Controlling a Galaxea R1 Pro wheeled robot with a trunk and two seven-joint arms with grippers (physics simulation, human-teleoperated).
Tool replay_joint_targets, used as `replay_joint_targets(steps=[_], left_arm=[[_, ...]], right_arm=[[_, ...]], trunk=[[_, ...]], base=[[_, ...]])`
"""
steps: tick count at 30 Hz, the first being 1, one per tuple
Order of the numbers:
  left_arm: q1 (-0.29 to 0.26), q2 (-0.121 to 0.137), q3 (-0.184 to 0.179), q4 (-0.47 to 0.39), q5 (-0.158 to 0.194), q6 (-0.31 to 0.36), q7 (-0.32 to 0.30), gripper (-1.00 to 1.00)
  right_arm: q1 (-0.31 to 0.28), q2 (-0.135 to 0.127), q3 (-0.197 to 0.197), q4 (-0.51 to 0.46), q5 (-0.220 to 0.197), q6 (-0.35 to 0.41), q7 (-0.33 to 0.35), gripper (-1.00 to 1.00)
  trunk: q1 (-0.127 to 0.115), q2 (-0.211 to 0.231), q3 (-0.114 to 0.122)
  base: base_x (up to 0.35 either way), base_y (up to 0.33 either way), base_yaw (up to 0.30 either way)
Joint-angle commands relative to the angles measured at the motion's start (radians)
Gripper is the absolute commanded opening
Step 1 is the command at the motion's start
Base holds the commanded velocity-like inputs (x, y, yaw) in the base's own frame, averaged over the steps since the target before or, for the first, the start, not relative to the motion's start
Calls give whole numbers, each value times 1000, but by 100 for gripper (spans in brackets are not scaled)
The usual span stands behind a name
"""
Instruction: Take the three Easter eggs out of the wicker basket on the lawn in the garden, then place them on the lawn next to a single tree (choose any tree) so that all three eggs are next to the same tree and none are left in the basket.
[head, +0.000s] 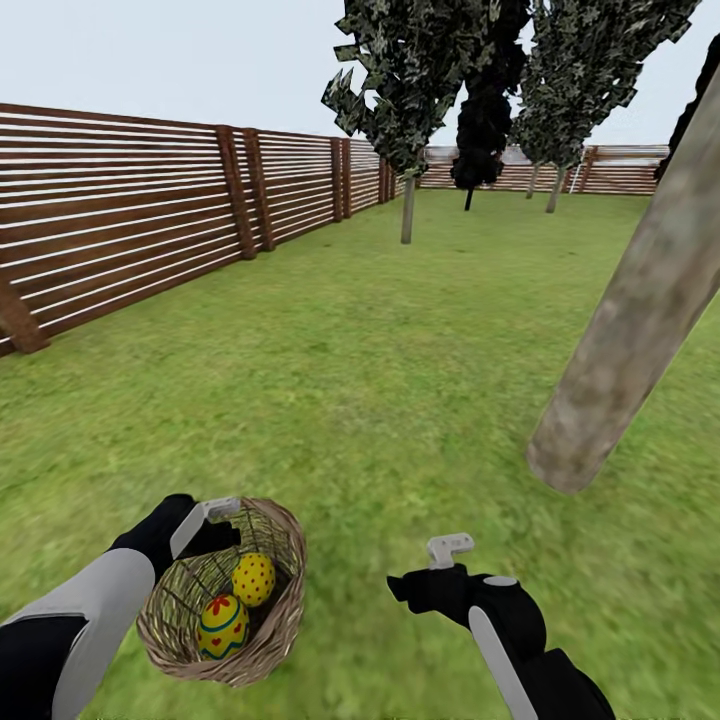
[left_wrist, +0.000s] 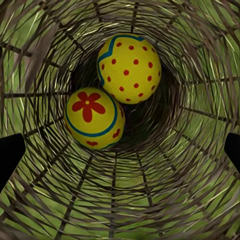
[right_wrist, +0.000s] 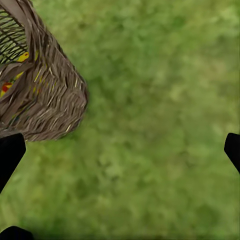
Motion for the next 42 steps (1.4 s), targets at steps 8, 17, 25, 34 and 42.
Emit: replay_joint_targets(steps=[8,17,25,34,42], left_arm=[[1,1,2,-2,12,3,6,100],[2,3,2,-2,12,-3,6,100],[3,3,2,-2,12,-22,6,100],[6,3,2,-2,11,-25,6,100],[6,3,2,-2,11,-26,6,100]], right_arm=[[-1,0,0,-2,-7,3,-7,100],[-1,0,1,-2,-7,1,-7,100],[-1,0,1,-2,-7,1,-7,100],[-1,0,1,-2,-7,1,-6,100],[-1,0,1,-2,-7,0,-6,100]], trunk=[[15,-28,-16],[46,-84,-41],[46,-84,-41],[46,-84,-41],[46,-84,-41]], base=[[0,0,0],[0,0,0],[0,0,0],[76,0,0],[108,0,0]])
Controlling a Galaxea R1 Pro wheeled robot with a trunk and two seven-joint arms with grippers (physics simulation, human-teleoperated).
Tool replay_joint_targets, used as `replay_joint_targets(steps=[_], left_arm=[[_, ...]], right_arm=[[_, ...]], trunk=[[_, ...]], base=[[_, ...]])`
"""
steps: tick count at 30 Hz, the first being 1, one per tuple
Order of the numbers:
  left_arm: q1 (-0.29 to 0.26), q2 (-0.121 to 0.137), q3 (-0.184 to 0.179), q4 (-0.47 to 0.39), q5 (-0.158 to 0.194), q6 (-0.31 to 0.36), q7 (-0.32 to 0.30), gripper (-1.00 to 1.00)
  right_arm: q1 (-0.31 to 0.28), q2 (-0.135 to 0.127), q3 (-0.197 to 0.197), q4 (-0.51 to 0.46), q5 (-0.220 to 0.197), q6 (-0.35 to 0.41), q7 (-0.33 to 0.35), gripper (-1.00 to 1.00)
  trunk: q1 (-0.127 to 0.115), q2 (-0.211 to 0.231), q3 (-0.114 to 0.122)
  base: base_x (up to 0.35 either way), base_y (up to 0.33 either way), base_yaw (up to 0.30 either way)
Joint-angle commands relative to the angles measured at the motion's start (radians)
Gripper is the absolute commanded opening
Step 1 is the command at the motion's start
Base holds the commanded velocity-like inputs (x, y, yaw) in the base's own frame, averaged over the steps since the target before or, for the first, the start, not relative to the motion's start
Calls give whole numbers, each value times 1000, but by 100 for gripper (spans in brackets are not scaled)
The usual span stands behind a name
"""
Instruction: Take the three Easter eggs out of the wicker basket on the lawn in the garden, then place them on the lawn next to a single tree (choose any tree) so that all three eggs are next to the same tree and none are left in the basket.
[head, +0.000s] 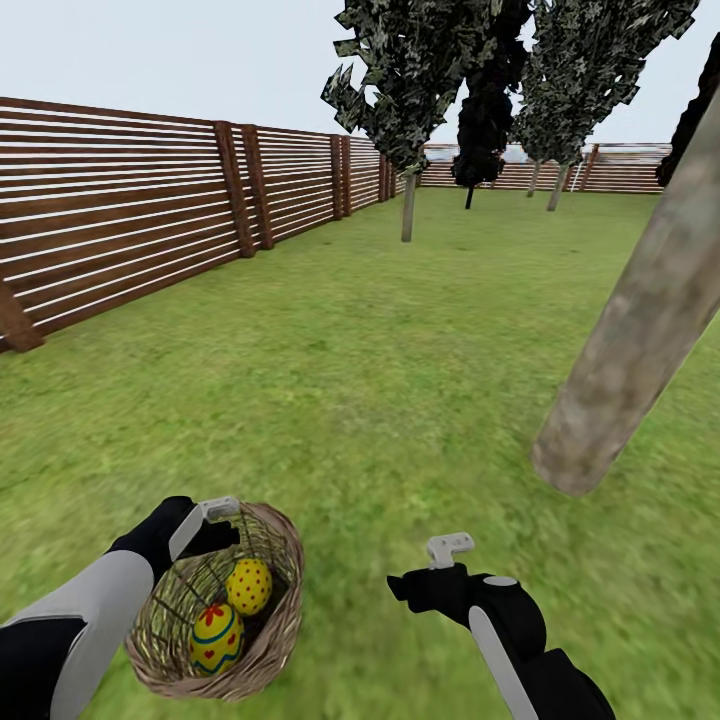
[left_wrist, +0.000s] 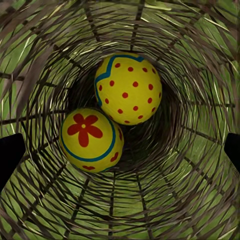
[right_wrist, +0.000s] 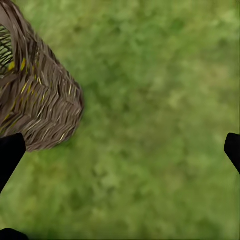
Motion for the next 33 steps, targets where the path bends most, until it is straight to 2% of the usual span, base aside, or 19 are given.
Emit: replay_joint_targets(steps=[1,13,23,33], left_arm=[[0,0,0,-2,11,5,7,100],[0,0,0,-2,11,6,7,100],[1,0,0,2,12,9,6,100],[2,-1,0,62,13,20,-1,100]], right_arm=[[-1,0,0,-1,-7,4,-7,100],[-1,0,0,-1,-7,3,-7,100],[-1,0,-1,-1,-7,3,-7,100],[-1,0,-2,-1,-7,3,-7,100]], trunk=[[0,0,-1],[0,0,-1],[38,-70,-32],[77,-140,-64]], base=[[56,0,0],[14,0,0],[0,0,0],[0,0,0]])
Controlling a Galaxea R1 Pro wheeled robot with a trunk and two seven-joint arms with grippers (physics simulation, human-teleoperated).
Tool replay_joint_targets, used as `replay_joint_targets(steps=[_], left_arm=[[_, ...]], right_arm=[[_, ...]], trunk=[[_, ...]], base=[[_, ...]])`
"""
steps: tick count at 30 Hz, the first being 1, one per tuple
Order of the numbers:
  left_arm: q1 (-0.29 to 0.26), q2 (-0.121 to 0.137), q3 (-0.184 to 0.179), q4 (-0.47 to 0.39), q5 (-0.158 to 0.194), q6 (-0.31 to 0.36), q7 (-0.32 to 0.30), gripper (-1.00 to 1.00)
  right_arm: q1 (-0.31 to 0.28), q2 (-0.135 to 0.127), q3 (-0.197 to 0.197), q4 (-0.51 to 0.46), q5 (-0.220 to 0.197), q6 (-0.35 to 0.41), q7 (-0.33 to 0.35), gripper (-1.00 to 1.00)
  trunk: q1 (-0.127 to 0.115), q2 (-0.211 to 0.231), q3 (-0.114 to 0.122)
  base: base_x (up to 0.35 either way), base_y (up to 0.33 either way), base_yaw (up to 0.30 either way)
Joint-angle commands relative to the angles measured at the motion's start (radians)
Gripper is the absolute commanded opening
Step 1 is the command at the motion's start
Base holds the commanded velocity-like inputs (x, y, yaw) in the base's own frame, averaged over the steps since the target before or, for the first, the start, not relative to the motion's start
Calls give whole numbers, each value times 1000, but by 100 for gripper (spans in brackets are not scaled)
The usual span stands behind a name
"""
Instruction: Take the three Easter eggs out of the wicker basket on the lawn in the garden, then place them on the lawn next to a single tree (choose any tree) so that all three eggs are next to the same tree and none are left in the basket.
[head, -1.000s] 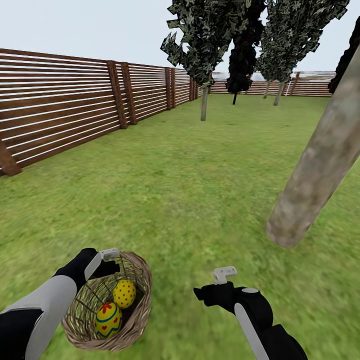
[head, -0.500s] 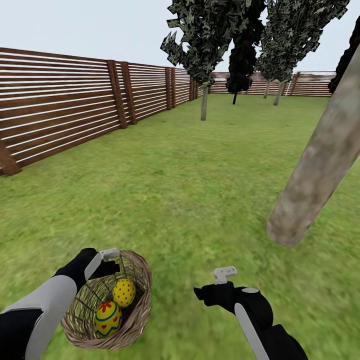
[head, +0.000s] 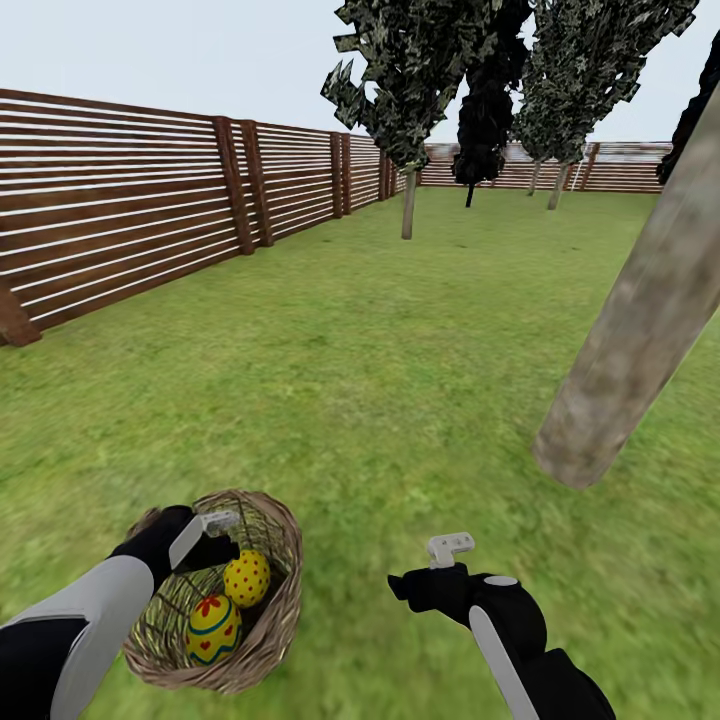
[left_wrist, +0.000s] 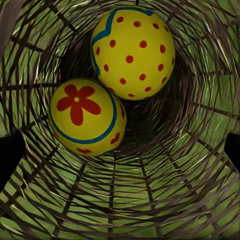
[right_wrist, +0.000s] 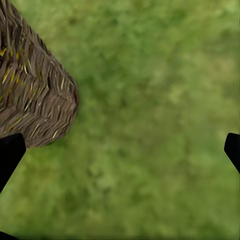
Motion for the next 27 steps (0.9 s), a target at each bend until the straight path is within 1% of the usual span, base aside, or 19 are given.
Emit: replay_joint_targets(steps=[1,10,27], left_arm=[[0,0,0,-1,10,7,6,100],[0,0,0,2,10,24,5,100],[0,1,1,2,13,24,5,100]], right_arm=[[-1,0,1,-1,-7,4,-7,100],[-1,0,1,-2,-7,4,-7,100],[-1,0,1,-1,-7,4,-7,100]], trunk=[[4,-8,-4],[38,-71,-32],[103,-190,-86]], base=[[0,0,0],[0,0,0],[0,0,0]])
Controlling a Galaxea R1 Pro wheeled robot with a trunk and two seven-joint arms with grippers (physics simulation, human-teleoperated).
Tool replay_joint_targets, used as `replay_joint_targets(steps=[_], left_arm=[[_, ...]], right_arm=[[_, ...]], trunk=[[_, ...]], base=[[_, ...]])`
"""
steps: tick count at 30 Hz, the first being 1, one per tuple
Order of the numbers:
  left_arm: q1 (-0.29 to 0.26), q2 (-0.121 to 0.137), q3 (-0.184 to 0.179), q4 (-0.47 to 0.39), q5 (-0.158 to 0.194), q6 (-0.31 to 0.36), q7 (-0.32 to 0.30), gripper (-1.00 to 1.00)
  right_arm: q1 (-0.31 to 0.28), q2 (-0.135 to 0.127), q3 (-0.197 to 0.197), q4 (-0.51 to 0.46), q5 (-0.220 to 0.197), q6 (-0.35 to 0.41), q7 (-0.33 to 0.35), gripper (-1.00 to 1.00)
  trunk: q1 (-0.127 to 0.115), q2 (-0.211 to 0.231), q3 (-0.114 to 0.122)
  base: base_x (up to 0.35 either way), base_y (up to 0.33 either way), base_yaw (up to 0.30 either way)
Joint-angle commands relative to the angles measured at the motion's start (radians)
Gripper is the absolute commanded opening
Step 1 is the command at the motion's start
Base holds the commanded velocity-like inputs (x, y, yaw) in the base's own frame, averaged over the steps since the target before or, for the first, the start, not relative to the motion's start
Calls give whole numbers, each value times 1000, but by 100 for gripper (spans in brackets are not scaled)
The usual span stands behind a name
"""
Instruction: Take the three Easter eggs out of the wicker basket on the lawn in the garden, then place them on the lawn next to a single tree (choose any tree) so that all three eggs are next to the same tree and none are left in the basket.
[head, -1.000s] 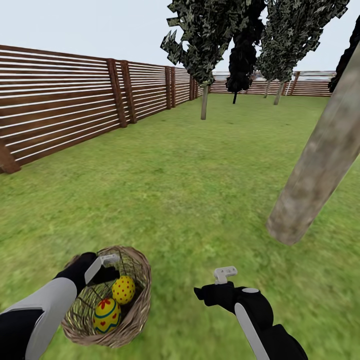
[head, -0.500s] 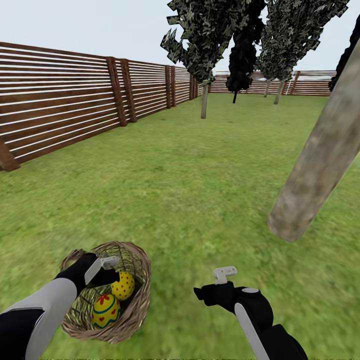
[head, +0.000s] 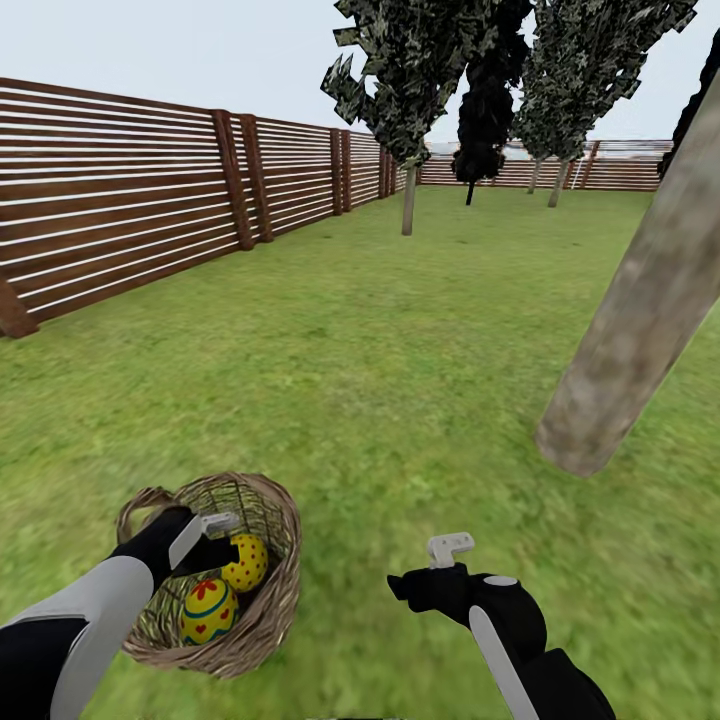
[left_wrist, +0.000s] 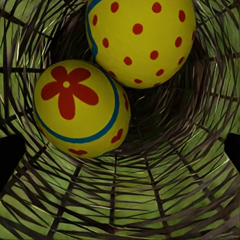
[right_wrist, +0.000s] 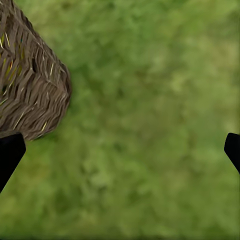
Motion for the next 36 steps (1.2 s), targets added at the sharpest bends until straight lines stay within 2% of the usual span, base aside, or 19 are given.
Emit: replay_joint_targets(steps=[1,9,14,23,32,36], left_arm=[[0,0,0,-2,10,5,6,100],[0,2,0,-2,9,-2,6,100],[0,7,0,-2,7,-9,8,100],[0,15,-1,-3,6,-19,9,100],[0,16,-2,-3,7,-26,9,100],[0,16,-2,-3,6,-40,9,100]], right_arm=[[-1,0,0,-1,-7,4,-7,100],[-1,0,0,-1,-7,3,-7,100],[-1,0,0,-1,-7,3,-7,100],[-1,0,0,-1,-7,0,-7,100],[1,-1,4,-7,-7,-2,-7,100],[3,-2,9,-16,-7,-2,-8,100]], trunk=[[4,-8,-4],[4,-8,-4],[23,-43,-20],[27,-45,-55],[27,-45,-55],[29,-46,-70]], base=[[0,0,0],[0,0,0],[0,0,0],[0,0,0],[0,0,0],[0,0,0]])
